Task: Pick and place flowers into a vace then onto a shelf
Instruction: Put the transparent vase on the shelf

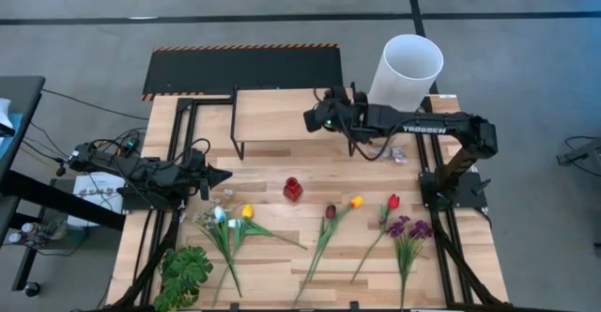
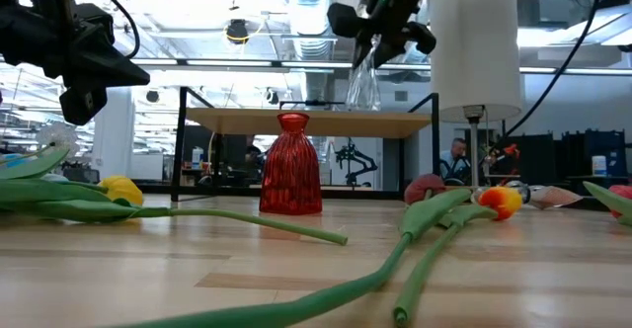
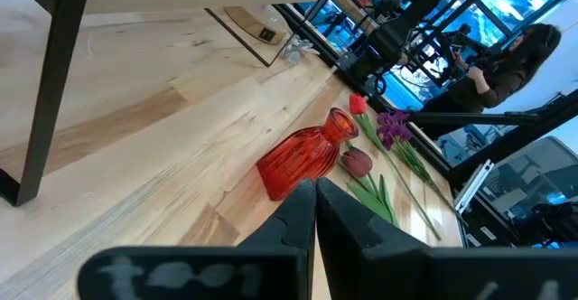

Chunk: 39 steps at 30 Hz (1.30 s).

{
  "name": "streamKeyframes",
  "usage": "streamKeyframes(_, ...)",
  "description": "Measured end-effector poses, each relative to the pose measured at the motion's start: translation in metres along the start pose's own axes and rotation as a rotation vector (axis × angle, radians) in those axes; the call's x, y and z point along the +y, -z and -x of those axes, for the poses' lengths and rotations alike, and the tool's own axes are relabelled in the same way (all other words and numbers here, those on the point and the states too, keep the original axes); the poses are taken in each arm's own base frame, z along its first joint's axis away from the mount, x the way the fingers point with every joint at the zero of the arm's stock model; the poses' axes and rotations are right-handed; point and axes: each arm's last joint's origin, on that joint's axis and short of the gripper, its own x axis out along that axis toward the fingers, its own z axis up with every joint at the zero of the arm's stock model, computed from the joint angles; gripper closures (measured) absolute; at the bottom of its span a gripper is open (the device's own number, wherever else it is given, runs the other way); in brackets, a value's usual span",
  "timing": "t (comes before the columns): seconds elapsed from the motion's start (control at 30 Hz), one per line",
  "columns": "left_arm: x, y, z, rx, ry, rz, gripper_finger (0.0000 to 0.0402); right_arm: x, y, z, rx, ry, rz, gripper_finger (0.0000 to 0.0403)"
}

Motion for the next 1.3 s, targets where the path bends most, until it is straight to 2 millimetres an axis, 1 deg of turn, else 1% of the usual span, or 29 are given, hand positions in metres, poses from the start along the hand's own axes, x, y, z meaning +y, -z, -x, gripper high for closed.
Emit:
streamKeyframes(0.23,0.000,0.000,0.000,-0.016,-0.014,0.001,0.0401,-0.007,-0.003,-0.011,0.051,-0.036,0.003,0.0288)
streamKeyframes(0.47,0.000,-0.001,0.000,-0.022,-0.019,0.002,0.0401,-0.008,-0.002,-0.012,0.072,-0.031,0.016,0.0287)
streamKeyframes(0.53,0.000,-0.001,0.000,-0.022,-0.018,0.002,0.0401,-0.010,-0.002,-0.014,0.078,-0.022,0.018,0.0272)
streamKeyframes(0.7,0.000,-0.001,0.000,-0.026,-0.014,0.005,0.0401,-0.013,-0.002,-0.015,0.083,-0.006,0.015,0.0220)
streamKeyframes(0.83,0.000,-0.001,0.000,-0.026,-0.014,0.005,0.0401,-0.013,-0.002,-0.015,0.084,-0.008,0.015,0.0202)
streamKeyframes(1.07,0.000,-0.001,0.000,-0.026,-0.014,0.005,0.0401,-0.009,0.000,-0.012,0.088,-0.020,0.032,0.0199)
streamKeyframes(1.3,0.000,-0.001,0.000,-0.026,-0.014,0.012,0.0401,0.001,0.011,0.001,0.110,-0.045,0.083,0.0210)
